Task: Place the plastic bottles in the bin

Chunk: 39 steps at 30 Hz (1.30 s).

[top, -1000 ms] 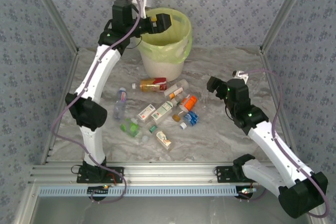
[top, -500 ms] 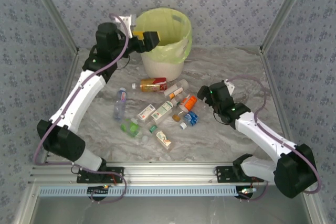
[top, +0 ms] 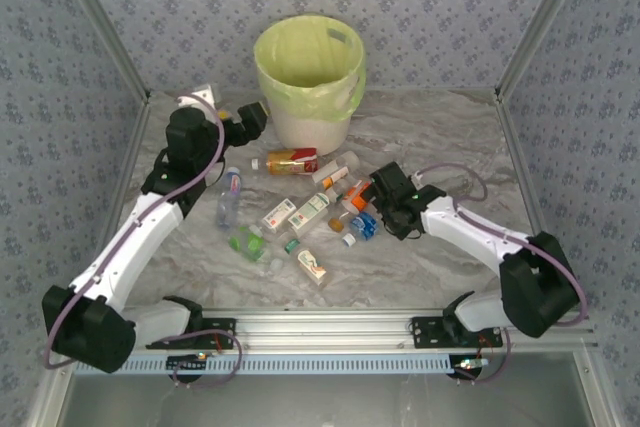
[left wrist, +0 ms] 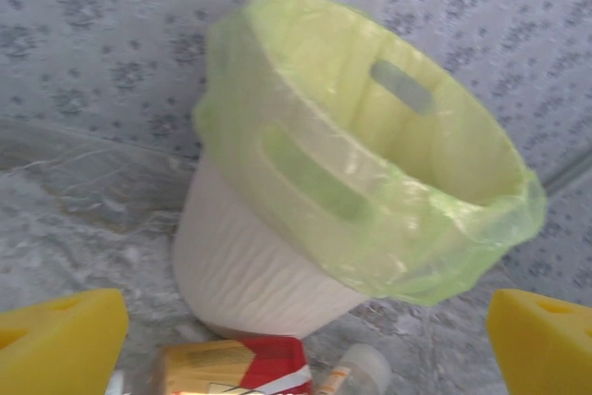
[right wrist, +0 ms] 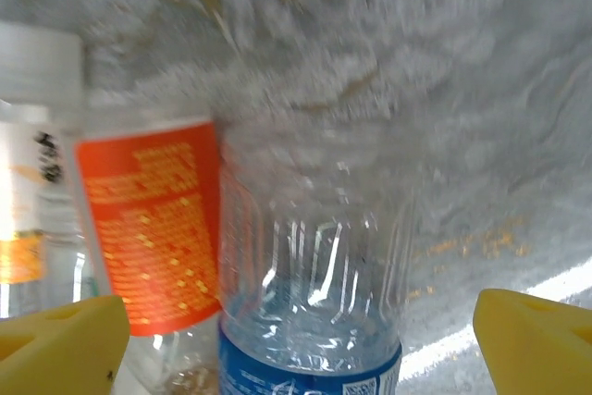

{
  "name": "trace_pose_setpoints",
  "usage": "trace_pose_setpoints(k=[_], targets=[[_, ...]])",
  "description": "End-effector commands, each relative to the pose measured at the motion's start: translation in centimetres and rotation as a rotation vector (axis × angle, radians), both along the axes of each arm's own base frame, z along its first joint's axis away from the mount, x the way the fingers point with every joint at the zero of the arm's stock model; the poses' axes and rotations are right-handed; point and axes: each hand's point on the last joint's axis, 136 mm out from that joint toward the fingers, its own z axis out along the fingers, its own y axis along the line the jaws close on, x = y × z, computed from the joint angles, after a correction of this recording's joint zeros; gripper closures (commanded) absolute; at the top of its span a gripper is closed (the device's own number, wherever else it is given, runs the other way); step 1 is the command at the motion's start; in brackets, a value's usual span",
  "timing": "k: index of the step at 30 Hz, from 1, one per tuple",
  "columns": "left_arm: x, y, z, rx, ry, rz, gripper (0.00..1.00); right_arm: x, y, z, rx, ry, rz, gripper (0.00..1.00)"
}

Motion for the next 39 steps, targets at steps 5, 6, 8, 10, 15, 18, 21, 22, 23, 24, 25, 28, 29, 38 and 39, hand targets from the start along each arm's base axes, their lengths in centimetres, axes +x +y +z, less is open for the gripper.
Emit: trace_pose_setpoints(k=[5, 6, 8, 10, 15, 18, 21, 22, 23, 24, 25, 28, 29, 38, 39], targets=[[-0.5, 3.8, 0.1, -0.03, -0.02, 0.136, 0.0, -1.7, -0.1, -1.1, -0.014, 0.107, -0.041, 0.06], [-0.5, 4.0, -0.2, -0.029, -0.012, 0.142, 0.01, -1.7, 0.1, -1.4, -0.001, 0.109, -0.041, 0.07], [-0.4, 4.3, -0.6, -0.032, 0.001, 0.152, 0.0, -1.4, 0.7, -1.7, 0.031, 0.094, -0.031, 0.09], [-0.3, 4.6, -1.2, -0.042, 0.016, 0.161, 0.01, -1.1, 0.9, -1.9, 0.035, 0.088, -0.03, 0.11], [-0.4, 5.0, -2.5, -0.066, 0.053, 0.182, 0.0, -0.6, 0.9, -2.8, 0.018, 0.091, -0.059, 0.14], [-0.5, 5.3, -3.0, -0.066, 0.071, 0.189, 0.01, -1.1, 0.6, -3.7, 0.005, 0.107, -0.076, 0.15], [-0.6, 5.6, -3.1, -0.059, 0.082, 0.195, 0.01, -1.0, 0.3, -4.5, -0.02, 0.105, -0.077, 0.16], [-0.6, 5.7, -3.1, -0.065, 0.087, 0.2, 0.01, -1.0, 0.1, -4.9, -0.036, 0.11, -0.078, 0.16], [-0.6, 5.7, -3.2, -0.071, 0.091, 0.194, 0.0, -1.0, 0.0, -5.2, -0.044, 0.119, -0.079, 0.16], [-0.6, 5.5, -3.1, -0.078, 0.091, 0.182, 0.01, -1.0, 0.0, -5.7, -0.048, 0.129, -0.074, 0.16], [-0.6, 5.3, -3.0, -0.081, 0.091, 0.171, 0.01, -1.0, 0.1, -6.1, -0.049, 0.135, -0.066, 0.16], [-0.6, 4.9, -2.8, -0.089, 0.09, 0.151, 0.01, -1.1, 0.5, -6.7, -0.052, 0.148, -0.048, 0.16], [-0.6, 4.9, -2.8, -0.088, 0.091, 0.151, 0.01, -1.2, 0.4, -6.8, -0.061, 0.152, -0.05, 0.16], [-0.6, 5.0, -3.0, -0.075, 0.098, 0.153, 0.01, -2.0, -1.1, -6.9, -0.146, 0.155, -0.057, 0.29], [-0.6, 5.0, -3.2, -0.074, 0.102, 0.155, 0.01, -2.0, -1.3, -6.7, -0.155, 0.148, -0.056, 0.3]])
